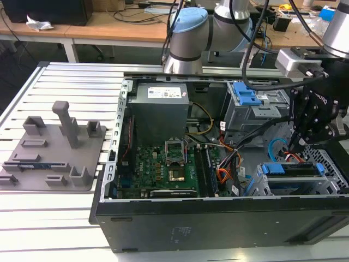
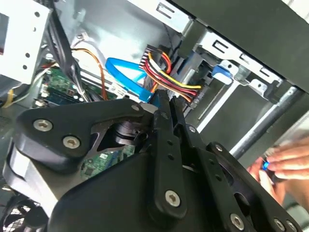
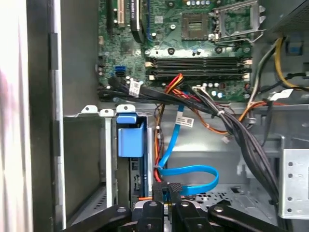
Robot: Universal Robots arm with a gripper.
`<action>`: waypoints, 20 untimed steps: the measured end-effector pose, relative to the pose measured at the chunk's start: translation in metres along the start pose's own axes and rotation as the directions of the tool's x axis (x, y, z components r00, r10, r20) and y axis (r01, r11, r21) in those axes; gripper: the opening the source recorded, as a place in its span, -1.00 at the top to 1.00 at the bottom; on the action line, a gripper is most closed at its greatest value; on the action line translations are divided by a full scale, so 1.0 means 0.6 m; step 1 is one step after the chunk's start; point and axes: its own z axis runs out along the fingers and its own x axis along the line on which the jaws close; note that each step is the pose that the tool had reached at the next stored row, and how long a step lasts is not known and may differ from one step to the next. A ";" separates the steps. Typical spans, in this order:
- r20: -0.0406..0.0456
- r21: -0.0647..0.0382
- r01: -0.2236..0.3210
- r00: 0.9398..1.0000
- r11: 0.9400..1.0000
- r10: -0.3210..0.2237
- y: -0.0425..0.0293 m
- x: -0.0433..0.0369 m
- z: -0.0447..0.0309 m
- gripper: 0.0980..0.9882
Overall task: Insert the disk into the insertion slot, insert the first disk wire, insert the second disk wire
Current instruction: 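Insert the second disk wire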
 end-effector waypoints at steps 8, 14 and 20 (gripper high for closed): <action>0.024 0.000 0.000 1.000 1.000 0.000 0.007 0.024 0.002 0.86; 0.091 0.000 0.002 0.996 1.000 -0.002 0.008 0.051 0.004 0.86; 0.091 0.000 0.002 0.996 1.000 -0.002 0.008 0.052 0.004 0.86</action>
